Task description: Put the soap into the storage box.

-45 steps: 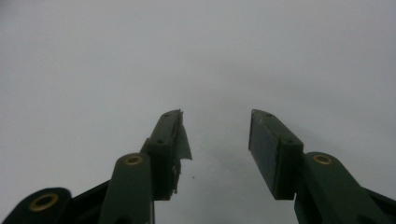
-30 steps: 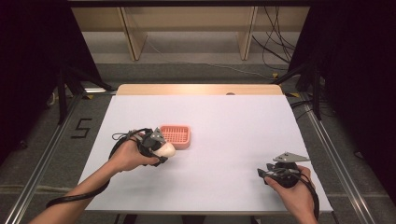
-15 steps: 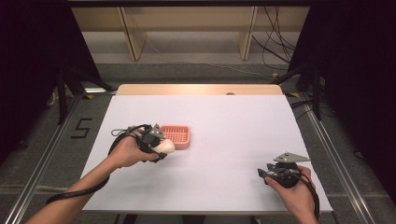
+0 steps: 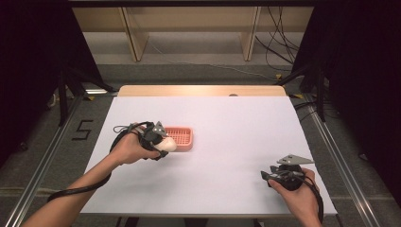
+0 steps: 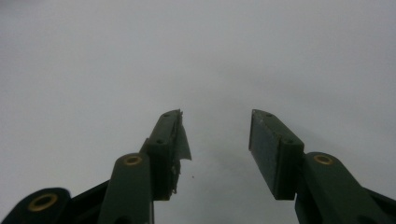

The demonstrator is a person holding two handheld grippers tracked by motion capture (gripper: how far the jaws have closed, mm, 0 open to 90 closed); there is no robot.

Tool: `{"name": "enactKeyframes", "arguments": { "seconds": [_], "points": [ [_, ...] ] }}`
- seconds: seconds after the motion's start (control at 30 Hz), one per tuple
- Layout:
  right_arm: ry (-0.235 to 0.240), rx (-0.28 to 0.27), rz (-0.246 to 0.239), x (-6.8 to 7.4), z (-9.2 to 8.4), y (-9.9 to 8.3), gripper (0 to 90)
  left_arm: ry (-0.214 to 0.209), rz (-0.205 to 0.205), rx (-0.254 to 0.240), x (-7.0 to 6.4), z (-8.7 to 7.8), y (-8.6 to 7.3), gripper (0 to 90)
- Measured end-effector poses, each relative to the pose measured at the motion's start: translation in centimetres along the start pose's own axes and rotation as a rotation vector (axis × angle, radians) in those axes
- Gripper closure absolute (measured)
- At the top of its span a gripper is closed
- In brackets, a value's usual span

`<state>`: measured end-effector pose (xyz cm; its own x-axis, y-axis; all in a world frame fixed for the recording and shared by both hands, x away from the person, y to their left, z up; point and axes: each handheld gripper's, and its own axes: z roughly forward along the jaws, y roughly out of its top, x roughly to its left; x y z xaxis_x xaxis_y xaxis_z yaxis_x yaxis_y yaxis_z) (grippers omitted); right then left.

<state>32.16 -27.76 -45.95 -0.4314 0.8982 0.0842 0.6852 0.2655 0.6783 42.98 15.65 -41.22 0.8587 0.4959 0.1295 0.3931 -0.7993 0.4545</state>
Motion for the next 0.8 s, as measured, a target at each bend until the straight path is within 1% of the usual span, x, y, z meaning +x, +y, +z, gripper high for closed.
{"name": "enactKeyframes", "arguments": {
  "seconds": [0.13, 0.17, 0.2, 0.23, 0.27, 0.3, 0.33, 0.4, 0.43, 0.5, 0.53, 0.6, 0.67, 0.7, 0.73, 0.77, 0.8],
  "points": [
    [-0.001, 0.003, -0.003, 0.0, -0.1, 0.0, 54.5, 0.004, 0.018, 0.006, 0.2, 0.0, 0.2, 48.6],
    [0.003, 0.013, 0.014, 0.1, -0.2, 0.1, 54.5, 0.007, 0.019, 0.007, 0.3, 0.0, 0.2, 48.6],
    [0.003, 0.013, 0.014, 0.1, -0.2, 0.1, 54.5, 0.009, 0.019, -0.001, 0.4, 0.1, 0.3, 48.6],
    [-0.001, 0.008, 0.016, 0.1, -0.1, 0.1, 54.5, 0.011, 0.024, 0.003, 0.5, 0.1, 0.3, 48.6],
    [-0.005, -0.006, -0.033, -0.2, 0.0, 0.0, 54.5, 0.01, 0.025, 0.005, 0.5, 0.1, 0.4, 48.6],
    [-0.005, -0.006, -0.035, -0.3, 0.0, 0.0, 54.5, 0.011, 0.023, 0.004, 0.6, 0.1, 0.4, 48.6],
    [-0.002, 0.007, -0.015, -0.1, -0.1, 0.0, 54.5, 0.015, 0.03, 0.006, 0.7, 0.1, 0.4, 48.6],
    [-0.002, 0.002, -0.021, -0.1, -0.1, 0.0, 54.4, 0.018, 0.036, 0.007, 0.8, 0.2, 0.5, 48.6],
    [0.001, 0.014, 0.026, 0.1, -0.1, 0.0, 54.4, 0.02, 0.036, 0.003, 0.8, 0.3, 0.6, 48.6],
    [0.001, 0.014, 0.026, 0.1, -0.1, 0.0, 54.4, 0.02, 0.046, 0.012, 1.0, 0.2, 0.7, 48.6],
    [-0.01, 0.003, -0.018, -0.2, -0.1, 0.1, 54.4, 0.019, 0.048, 0.008, 1.0, 0.3, 0.8, 48.6],
    [-0.009, 0.002, -0.019, -0.3, -0.2, 0.1, 54.4, 0.022, 0.051, 0.004, 1.1, 0.4, 0.8, 48.6],
    [-0.008, 0.001, -0.018, -0.3, -0.2, 0.1, 54.3, 0.02, 0.046, 0.008, 1.1, 0.5, 0.9, 48.6],
    [-0.01, 0.0, -0.018, -0.3, -0.2, 0.1, 54.4, 0.021, 0.055, 0.004, 1.2, 0.6, 0.9, 48.6],
    [-0.008, 0.001, -0.016, -0.3, -0.2, 0.1, 54.4, 0.021, 0.055, 0.0, 1.2, 0.6, 0.9, 48.6],
    [-0.008, 0.001, -0.016, -0.3, -0.2, 0.1, 54.4, 0.021, 0.065, 0.007, 1.2, 0.6, 0.9, 48.6],
    [-0.008, -0.001, -0.019, -0.3, -0.2, 0.1, 54.4, 0.021, 0.065, 0.007, 1.3, 0.7, 1.0, 48.6]
  ]
}}
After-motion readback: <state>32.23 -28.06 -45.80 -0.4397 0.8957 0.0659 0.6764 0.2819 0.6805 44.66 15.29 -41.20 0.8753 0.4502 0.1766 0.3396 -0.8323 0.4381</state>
